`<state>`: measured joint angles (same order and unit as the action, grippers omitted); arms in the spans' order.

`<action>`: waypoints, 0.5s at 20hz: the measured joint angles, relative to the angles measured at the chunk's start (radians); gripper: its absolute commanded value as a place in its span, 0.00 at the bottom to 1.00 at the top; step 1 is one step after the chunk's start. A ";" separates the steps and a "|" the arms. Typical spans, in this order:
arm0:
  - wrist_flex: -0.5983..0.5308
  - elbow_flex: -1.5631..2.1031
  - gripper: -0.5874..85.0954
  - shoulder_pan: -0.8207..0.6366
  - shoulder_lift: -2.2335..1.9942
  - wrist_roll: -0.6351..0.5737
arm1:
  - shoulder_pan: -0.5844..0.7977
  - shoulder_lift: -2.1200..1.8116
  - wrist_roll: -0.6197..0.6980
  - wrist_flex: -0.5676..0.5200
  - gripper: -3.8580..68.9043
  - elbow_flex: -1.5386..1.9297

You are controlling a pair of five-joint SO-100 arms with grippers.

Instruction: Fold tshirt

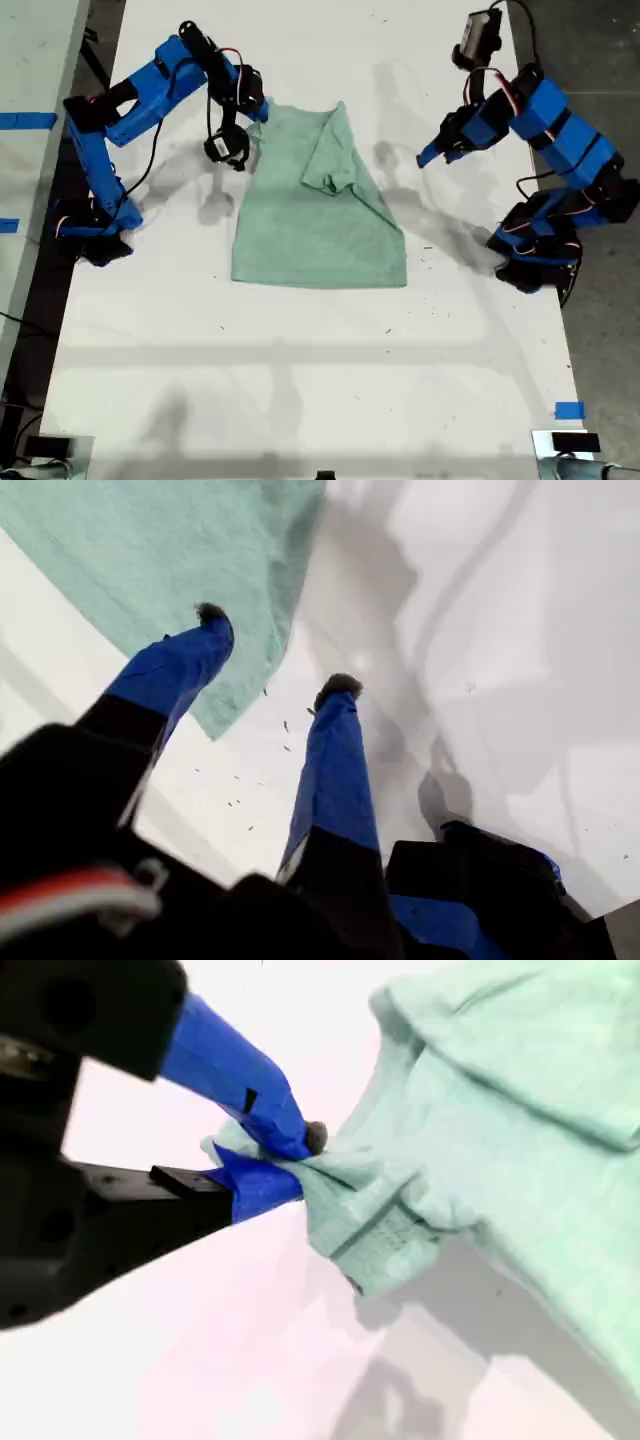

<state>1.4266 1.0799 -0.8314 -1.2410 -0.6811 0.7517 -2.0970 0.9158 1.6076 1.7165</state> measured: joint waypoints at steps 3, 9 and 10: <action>-0.086 -0.112 0.01 0.091 0.126 0.029 | 0.000 -0.006 0.000 0.000 0.35 0.006; -0.273 -0.123 0.27 0.123 0.295 0.038 | -0.026 -0.008 -0.037 0.000 0.34 0.026; -0.301 -0.123 0.27 0.123 0.302 0.038 | -0.037 -0.008 -0.048 -0.009 0.34 0.035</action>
<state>1.1259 0.9572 -0.7087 -0.9388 -0.6427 0.7148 -2.1046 0.8682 1.5984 1.7518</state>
